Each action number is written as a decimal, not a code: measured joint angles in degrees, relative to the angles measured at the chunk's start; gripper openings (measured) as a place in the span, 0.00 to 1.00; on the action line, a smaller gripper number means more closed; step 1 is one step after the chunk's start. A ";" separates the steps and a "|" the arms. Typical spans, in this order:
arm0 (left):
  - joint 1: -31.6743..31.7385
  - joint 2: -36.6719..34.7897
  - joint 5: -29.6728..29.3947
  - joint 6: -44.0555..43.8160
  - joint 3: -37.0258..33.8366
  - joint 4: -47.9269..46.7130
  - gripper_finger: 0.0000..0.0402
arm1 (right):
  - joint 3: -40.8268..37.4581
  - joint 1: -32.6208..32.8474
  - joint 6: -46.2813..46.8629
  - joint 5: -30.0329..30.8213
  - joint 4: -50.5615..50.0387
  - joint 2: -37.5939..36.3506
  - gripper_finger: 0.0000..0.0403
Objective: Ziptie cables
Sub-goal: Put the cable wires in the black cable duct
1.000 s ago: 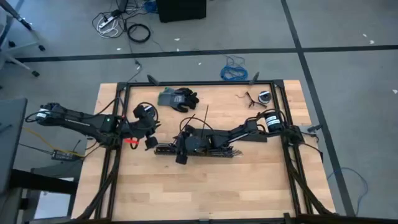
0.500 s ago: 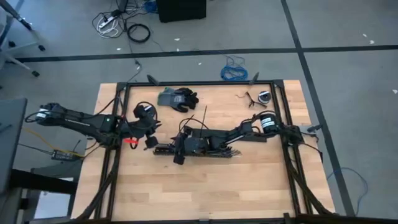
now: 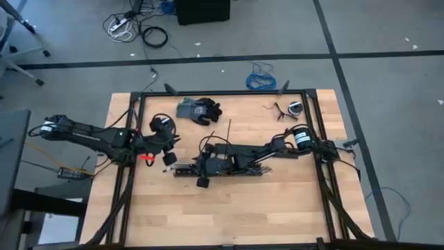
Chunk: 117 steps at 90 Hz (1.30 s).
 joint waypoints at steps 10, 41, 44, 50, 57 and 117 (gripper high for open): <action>0.00 -0.01 -0.01 0.04 0.00 0.36 0.13 | 2.05 -0.34 0.56 -2.38 -5.18 -0.02 0.43; 0.00 0.00 0.00 0.11 0.00 0.55 0.13 | 9.97 -2.91 0.60 -13.18 -23.97 0.17 0.43; 0.00 0.00 0.00 0.11 0.00 0.55 0.13 | 11.09 -3.12 0.41 -14.13 -26.09 0.19 0.43; 0.00 0.00 -0.02 0.11 0.00 0.52 0.13 | 12.74 -3.43 -0.38 -15.92 -29.93 0.28 0.43; 0.00 0.00 0.00 0.11 0.00 0.53 0.13 | 13.61 -3.56 -1.14 -16.36 -31.50 0.39 0.43; 0.00 -0.02 -0.02 0.46 0.00 0.49 0.13 | 14.00 -2.83 -5.58 -15.14 -23.74 -3.09 0.44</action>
